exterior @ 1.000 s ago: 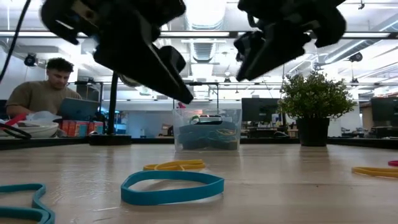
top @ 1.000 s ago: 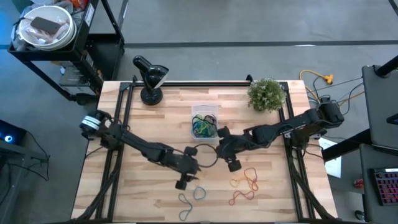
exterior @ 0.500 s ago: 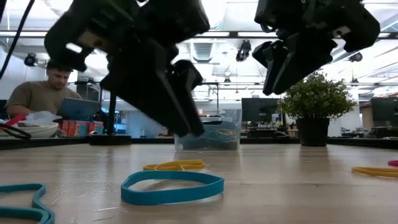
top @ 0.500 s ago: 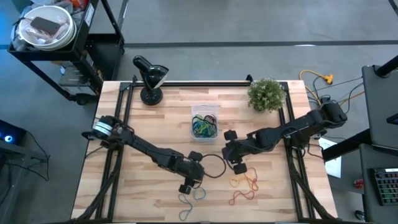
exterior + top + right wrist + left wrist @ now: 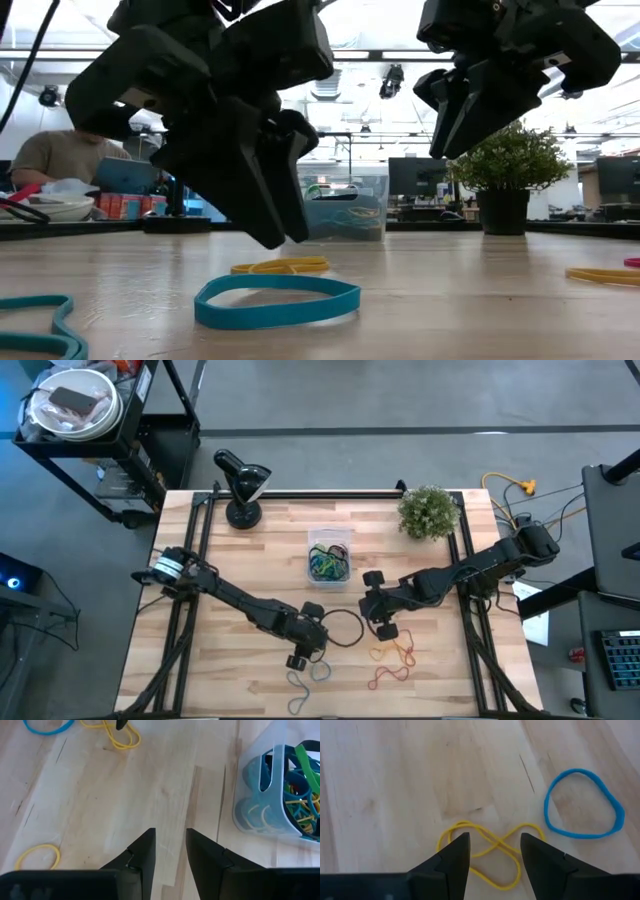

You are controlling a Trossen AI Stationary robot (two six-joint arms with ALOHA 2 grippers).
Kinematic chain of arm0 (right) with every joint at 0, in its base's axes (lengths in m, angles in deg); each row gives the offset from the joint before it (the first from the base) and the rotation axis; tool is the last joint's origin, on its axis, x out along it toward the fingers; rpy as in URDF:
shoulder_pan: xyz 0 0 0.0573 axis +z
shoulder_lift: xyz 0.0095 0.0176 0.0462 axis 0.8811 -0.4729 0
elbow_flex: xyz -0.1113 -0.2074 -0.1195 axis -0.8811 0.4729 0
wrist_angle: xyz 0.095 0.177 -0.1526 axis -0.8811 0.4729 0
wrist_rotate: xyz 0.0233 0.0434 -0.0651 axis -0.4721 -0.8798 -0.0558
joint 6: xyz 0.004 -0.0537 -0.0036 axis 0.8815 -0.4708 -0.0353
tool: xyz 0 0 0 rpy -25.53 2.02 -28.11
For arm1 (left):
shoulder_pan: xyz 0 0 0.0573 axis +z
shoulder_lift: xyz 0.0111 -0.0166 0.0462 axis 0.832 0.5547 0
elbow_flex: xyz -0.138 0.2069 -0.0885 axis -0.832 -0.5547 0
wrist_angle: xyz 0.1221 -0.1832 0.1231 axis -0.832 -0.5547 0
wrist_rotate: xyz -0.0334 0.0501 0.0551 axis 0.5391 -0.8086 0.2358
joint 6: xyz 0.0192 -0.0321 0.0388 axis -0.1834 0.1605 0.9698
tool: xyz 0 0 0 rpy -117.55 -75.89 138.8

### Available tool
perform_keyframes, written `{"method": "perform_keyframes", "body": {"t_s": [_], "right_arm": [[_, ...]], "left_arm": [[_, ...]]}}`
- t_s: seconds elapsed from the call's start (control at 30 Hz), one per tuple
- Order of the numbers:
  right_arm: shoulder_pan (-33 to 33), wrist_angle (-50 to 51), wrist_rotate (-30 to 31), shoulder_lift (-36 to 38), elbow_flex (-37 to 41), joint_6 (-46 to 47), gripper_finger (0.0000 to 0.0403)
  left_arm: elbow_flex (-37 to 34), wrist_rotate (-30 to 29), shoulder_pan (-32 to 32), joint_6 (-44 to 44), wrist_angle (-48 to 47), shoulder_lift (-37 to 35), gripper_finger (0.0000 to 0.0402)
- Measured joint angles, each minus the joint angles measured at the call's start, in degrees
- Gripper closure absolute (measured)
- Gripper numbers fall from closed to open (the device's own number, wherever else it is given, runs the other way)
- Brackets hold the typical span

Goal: Pick and place rubber bands into bin
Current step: Put yellow rubberband into the transparent bin

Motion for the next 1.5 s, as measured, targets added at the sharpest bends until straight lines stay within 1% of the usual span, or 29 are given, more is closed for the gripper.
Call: {"method": "perform_keyframes", "body": {"t_s": [0.37,0.43,0.7,0.83,1.07,1.33,1.5], "right_arm": [[0.00,-0.15,-0.02,0.00,0.07,0.25,0.0303],[0.00,-0.15,-0.02,0.00,0.07,0.33,0.0302],[0.00,-0.15,-0.02,0.00,0.07,0.38,0.0301],[0.00,-0.15,-0.04,0.00,0.07,0.40,0.0304],[0.00,-0.15,-0.04,0.00,0.07,0.40,0.0310],[0.00,-0.20,-0.06,0.00,0.07,0.40,0.0308],[0.00,-0.22,-0.05,0.00,0.07,0.40,0.0307]], "left_arm": [[-0.17,0.67,0.00,2.14,-0.06,1.12,0.0244],[-0.17,0.68,0.02,2.26,-0.07,1.12,0.0252],[-0.22,0.82,0.00,3.10,0.40,1.12,0.0307],[-0.22,0.87,0.00,3.05,0.98,1.12,0.0321],[-0.22,0.85,0.00,3.07,0.96,1.12,0.0324],[-0.35,0.85,0.00,3.55,0.95,1.12,0.0324],[-0.56,0.85,-0.02,3.87,0.95,1.12,0.0308]]}}
